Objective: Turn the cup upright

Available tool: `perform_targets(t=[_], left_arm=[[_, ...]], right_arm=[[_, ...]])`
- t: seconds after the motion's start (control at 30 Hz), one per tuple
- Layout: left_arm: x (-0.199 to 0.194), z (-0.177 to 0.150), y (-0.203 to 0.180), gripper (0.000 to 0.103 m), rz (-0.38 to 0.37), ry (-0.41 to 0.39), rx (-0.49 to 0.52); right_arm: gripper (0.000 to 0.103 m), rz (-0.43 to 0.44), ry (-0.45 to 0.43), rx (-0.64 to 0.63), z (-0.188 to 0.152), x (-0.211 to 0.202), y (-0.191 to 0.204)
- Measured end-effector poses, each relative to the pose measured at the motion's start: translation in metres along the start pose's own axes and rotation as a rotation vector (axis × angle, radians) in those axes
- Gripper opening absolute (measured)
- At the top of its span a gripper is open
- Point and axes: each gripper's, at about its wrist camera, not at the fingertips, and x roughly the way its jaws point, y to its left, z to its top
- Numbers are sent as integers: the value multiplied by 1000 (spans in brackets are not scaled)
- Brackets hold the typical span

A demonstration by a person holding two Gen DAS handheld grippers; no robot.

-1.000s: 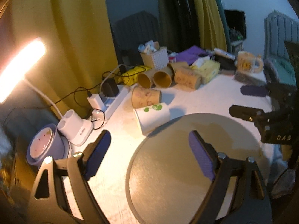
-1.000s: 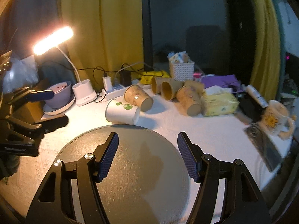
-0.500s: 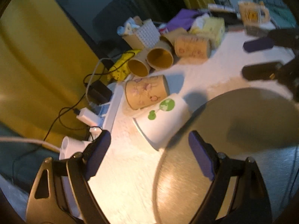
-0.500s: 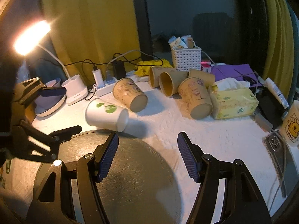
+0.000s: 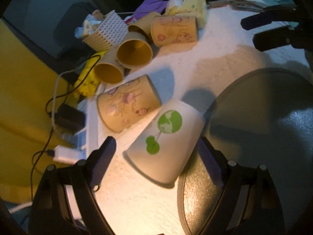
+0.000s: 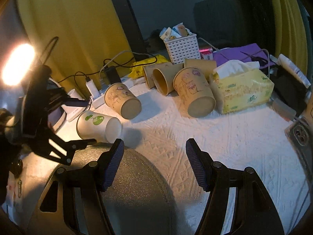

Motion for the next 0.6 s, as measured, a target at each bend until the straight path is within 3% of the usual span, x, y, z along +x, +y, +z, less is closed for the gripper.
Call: perform_targets(t=[0.23, 0.33, 0.6], left_arm=[[25, -4, 2, 86, -93, 55, 23], [25, -6, 6, 77, -114, 32, -27], [-3, -11, -8, 76, -150, -38, -54]], right_arm=[[69, 7, 5, 7, -5, -2, 3], [69, 6, 18, 5, -8, -1, 5], [69, -18, 15, -1, -15, -12, 11]])
